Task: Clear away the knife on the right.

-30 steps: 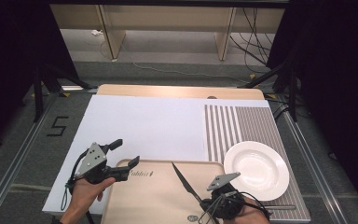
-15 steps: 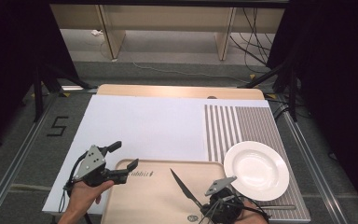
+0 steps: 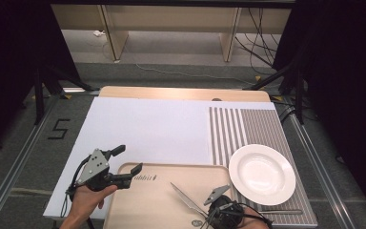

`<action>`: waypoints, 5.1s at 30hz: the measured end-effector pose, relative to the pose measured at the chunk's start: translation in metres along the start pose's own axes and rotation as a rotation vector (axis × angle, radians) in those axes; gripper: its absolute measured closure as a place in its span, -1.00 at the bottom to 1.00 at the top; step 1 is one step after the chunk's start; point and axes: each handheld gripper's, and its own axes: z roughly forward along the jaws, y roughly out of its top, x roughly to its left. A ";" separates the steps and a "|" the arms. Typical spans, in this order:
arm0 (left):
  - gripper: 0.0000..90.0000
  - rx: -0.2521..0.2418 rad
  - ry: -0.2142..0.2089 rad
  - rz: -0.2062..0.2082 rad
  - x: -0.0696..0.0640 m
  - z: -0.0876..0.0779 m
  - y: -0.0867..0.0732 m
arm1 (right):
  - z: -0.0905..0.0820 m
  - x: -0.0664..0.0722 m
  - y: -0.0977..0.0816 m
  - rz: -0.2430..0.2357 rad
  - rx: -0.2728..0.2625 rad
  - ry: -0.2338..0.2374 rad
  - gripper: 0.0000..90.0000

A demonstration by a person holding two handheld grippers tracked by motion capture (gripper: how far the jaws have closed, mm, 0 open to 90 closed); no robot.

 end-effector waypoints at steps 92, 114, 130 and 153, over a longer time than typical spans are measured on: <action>-0.62 0.003 0.001 0.009 -0.001 0.002 0.000 | 0.008 -0.032 0.018 -0.058 0.005 -0.197 1.00; -0.62 -0.002 -0.005 0.008 0.000 0.003 0.000 | -0.015 -0.051 0.005 0.011 -0.154 -0.137 0.56; -0.63 0.006 -0.003 0.007 0.000 0.003 0.000 | -0.056 -0.070 -0.010 0.188 -0.255 -0.171 -0.38; -0.62 -0.001 0.002 -0.015 0.003 0.005 -0.001 | -0.077 -0.093 -0.030 0.230 -0.325 -0.169 -0.57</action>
